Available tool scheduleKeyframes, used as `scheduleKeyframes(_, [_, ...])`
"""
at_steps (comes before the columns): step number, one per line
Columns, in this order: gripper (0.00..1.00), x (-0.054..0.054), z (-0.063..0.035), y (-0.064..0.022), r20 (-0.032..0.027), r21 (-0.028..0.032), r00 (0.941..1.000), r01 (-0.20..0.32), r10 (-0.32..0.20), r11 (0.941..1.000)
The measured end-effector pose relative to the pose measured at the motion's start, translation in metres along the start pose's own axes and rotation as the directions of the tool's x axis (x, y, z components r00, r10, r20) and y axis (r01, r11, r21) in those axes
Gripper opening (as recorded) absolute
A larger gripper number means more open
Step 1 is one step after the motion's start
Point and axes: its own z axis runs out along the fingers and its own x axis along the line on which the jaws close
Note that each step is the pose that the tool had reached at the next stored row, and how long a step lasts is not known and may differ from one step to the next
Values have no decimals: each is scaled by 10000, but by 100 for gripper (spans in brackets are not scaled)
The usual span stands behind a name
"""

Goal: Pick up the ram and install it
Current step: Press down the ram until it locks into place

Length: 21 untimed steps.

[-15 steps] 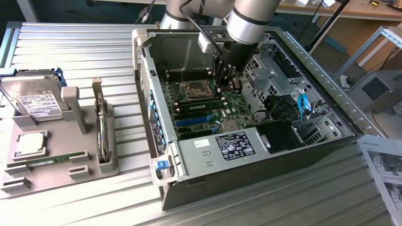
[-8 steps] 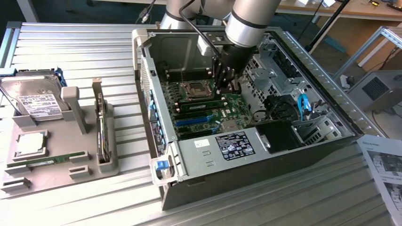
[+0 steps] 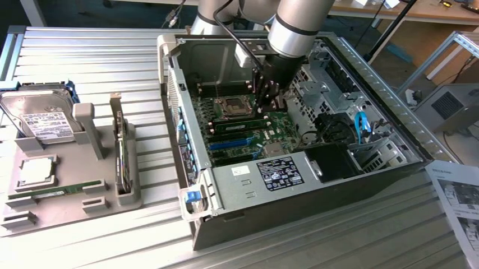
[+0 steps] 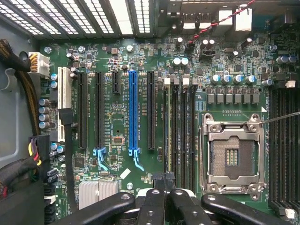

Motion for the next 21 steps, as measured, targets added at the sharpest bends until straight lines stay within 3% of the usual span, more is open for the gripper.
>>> scheduleKeyframes(7, [11,0,0,-1,0,0,10000,-1,1,10000])
scheduleKeyframes(12, [11,0,-2,-52,1,0,10000,1,-1,10000])
scheduleKeyframes(21, [11,-2,-11,-255,-1,-2,10000,0,0,10000])
